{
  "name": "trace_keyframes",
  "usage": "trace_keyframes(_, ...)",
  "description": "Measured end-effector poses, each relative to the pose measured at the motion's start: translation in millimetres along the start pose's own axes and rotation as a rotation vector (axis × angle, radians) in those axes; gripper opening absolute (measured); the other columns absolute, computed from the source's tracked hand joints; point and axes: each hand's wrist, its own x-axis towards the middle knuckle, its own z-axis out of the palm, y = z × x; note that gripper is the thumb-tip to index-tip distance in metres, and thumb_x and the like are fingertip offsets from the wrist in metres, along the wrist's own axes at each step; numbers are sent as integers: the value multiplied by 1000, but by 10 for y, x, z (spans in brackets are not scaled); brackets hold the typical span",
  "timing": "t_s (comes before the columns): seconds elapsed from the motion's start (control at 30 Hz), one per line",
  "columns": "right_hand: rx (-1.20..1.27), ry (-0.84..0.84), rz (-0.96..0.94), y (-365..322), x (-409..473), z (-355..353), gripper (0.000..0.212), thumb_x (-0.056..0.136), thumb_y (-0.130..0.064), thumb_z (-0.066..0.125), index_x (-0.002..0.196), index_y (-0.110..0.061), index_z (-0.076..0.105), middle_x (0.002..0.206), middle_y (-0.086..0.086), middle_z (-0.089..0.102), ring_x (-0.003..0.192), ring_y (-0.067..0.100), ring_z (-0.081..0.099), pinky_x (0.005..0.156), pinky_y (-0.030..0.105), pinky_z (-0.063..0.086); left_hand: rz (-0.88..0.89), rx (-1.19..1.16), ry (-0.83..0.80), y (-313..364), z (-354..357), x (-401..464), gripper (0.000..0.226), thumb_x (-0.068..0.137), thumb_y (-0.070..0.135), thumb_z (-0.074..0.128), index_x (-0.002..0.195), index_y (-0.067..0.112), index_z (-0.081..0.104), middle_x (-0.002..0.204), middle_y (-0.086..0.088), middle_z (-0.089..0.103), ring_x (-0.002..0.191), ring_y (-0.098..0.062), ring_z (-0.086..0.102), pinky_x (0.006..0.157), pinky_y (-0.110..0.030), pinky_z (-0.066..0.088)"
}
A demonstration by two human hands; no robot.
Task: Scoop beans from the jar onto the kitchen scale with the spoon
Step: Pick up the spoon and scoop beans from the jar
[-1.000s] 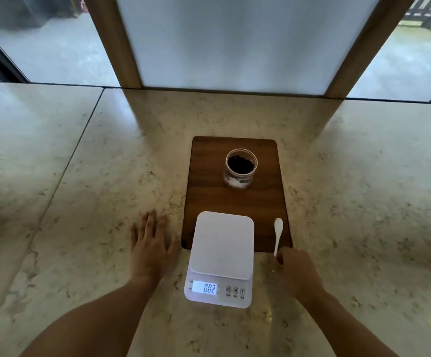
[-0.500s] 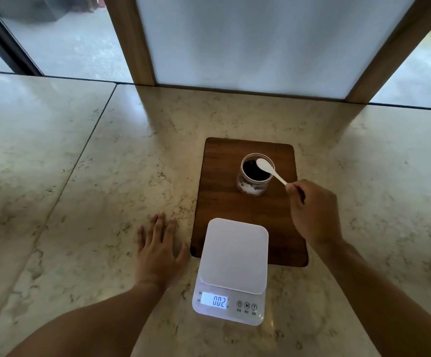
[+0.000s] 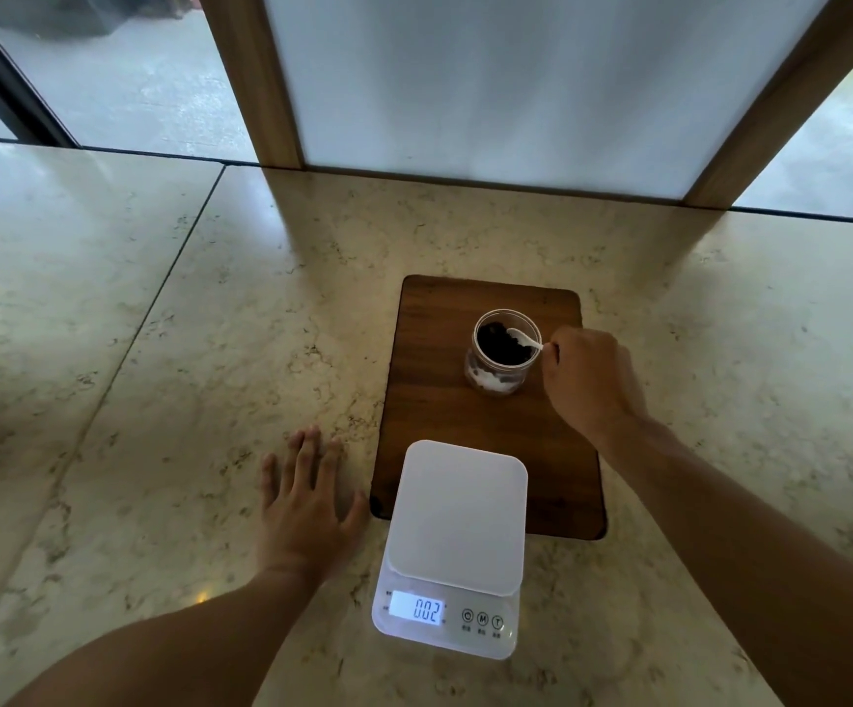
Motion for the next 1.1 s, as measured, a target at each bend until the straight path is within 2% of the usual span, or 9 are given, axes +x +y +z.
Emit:
trace_keyframes(0.17,40,-57,86,5,69,96,20,91,-12,57,73,-7,65,68,12,65,51,18,47,45,23,30,-3,-2,-2,24,-26,3,76,88,58,27,152,17,28,164,-12,17,152,-25,0,122,-54,5)
trace_keyframes(0.3,122,-94,182,11,104,147,26,93,-17,54,74,-7,69,65,10,63,51,17,49,47,24,36,4,-3,-3,24,-38,0,76,89,59,25,152,17,27,164,-12,15,152,-25,-2,122,-54,4)
trace_keyframes(0.4,158,-132,235,21,140,159,28,94,-20,53,76,-7,71,60,6,57,48,11,46,43,20,30,-1,-2,-8,18,-28,-5,75,90,60,24,153,19,24,165,-10,12,151,-24,-6,122,-54,3)
trace_keyframes(0.53,239,-164,326,43,179,160,29,91,-19,53,75,-5,72,60,7,60,52,17,53,45,22,38,0,5,-12,14,-17,11,75,89,59,27,153,19,26,164,-10,14,152,-24,-4,122,-53,2)
trace_keyframes(0.63,283,-193,379,46,184,157,28,91,-17,53,77,-2,74,70,14,69,65,29,64,53,29,46,4,17,-15,5,-10,3,76,89,59,28,152,17,28,164,-11,17,152,-25,0,122,-54,5)
trace_keyframes(0.77,283,-242,376,41,172,136,34,97,-21,49,84,-4,76,83,13,72,76,29,66,66,35,52,14,18,-10,9,-22,-6,76,89,59,29,152,16,28,163,-12,18,152,-26,2,122,-53,4)
trace_keyframes(0.97,350,-251,457,111,160,158,33,94,-25,54,78,-7,75,72,9,67,64,22,58,52,29,39,11,5,-1,15,-36,2,76,88,57,30,152,16,29,163,-13,20,152,-26,2,122,-53,3)
trace_keyframes(1.03,345,-264,446,115,164,165,34,95,-26,54,77,-6,75,71,9,66,62,20,56,53,29,40,16,4,5,13,-30,4,75,88,56,32,151,16,30,162,-14,21,151,-26,3,122,-54,4)
trace_keyframes(1.1,362,-273,441,112,158,161,34,95,-24,54,77,-5,75,76,13,69,68,26,62,61,35,48,16,2,6,6,-19,4,75,88,56,33,151,16,30,162,-14,21,152,-26,2,122,-54,4)
